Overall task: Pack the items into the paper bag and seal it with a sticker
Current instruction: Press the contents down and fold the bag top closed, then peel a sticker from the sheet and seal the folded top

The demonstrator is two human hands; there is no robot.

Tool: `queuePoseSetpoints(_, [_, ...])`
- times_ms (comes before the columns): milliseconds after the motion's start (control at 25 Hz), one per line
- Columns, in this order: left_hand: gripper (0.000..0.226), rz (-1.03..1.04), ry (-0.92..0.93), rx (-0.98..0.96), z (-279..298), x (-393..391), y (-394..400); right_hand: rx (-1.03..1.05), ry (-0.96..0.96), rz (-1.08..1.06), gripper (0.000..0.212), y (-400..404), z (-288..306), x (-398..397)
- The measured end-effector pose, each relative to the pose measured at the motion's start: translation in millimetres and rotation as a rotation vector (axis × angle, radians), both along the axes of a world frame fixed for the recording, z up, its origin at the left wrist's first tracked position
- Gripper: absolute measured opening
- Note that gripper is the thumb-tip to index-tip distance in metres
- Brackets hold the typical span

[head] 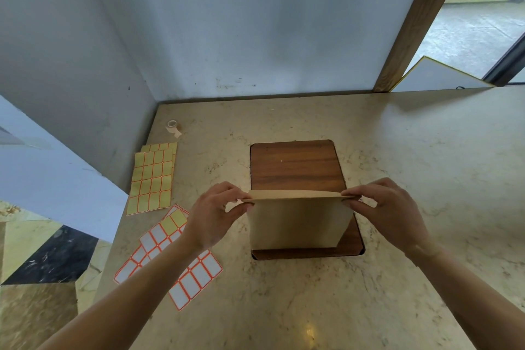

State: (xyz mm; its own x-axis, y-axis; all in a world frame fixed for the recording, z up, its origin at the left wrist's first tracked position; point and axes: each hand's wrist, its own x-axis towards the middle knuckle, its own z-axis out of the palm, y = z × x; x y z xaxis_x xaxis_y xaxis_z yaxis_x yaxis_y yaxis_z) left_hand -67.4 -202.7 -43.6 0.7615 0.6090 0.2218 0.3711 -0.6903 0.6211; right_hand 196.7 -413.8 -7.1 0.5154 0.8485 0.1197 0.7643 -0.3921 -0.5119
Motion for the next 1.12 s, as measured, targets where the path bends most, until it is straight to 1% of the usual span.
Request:
queuePoseSetpoints(160, [0.018,0.005,-0.017,-0.027,1,-2,0,-0.012,-0.126,0.059,0.020,6,3,-5])
queuePoseSetpoints(280, [0.029,-0.006,-0.023,-0.044,3,-6,1,-0.020,-0.191,0.115,0.020,13,5,-13])
queuePoseSetpoints(360, [0.033,0.022,-0.021,-0.052,4,-15,4,-0.033,-0.217,0.169,0.026,22,8,-21])
queuePoseSetpoints(440, [0.032,0.086,-0.029,-0.068,5,-37,9,-0.049,-0.237,0.246,0.032,37,9,-32])
queuePoseSetpoints(520, [0.026,0.154,-0.017,-0.086,3,-67,14,-0.056,-0.233,0.313,0.035,54,11,-47])
queuePoseSetpoints(600, [0.014,0.247,0.025,-0.099,-1,-106,16,-0.044,-0.236,0.378,0.034,75,10,-65])
queuePoseSetpoints(720, [0.014,0.446,0.113,-0.137,-15,-162,16,0.013,-0.246,0.498,0.034,105,6,-99])
queuePoseSetpoints(840, [0.016,0.620,0.165,-0.208,-35,-209,15,0.067,-0.292,0.600,0.023,133,0,-143])
queuePoseSetpoints(920, [0.022,0.671,0.220,-0.235,-51,-226,14,0.132,-0.306,0.644,0.013,148,-12,-178])
queuePoseSetpoints(1000, [0.030,0.702,0.292,-0.272,-66,-231,17,0.078,-0.275,0.669,0.015,163,-32,-209])
queuePoseSetpoints(1120, [0.045,0.697,0.402,-0.316,-85,-223,27,-0.172,-0.081,0.603,0.031,186,-74,-240])
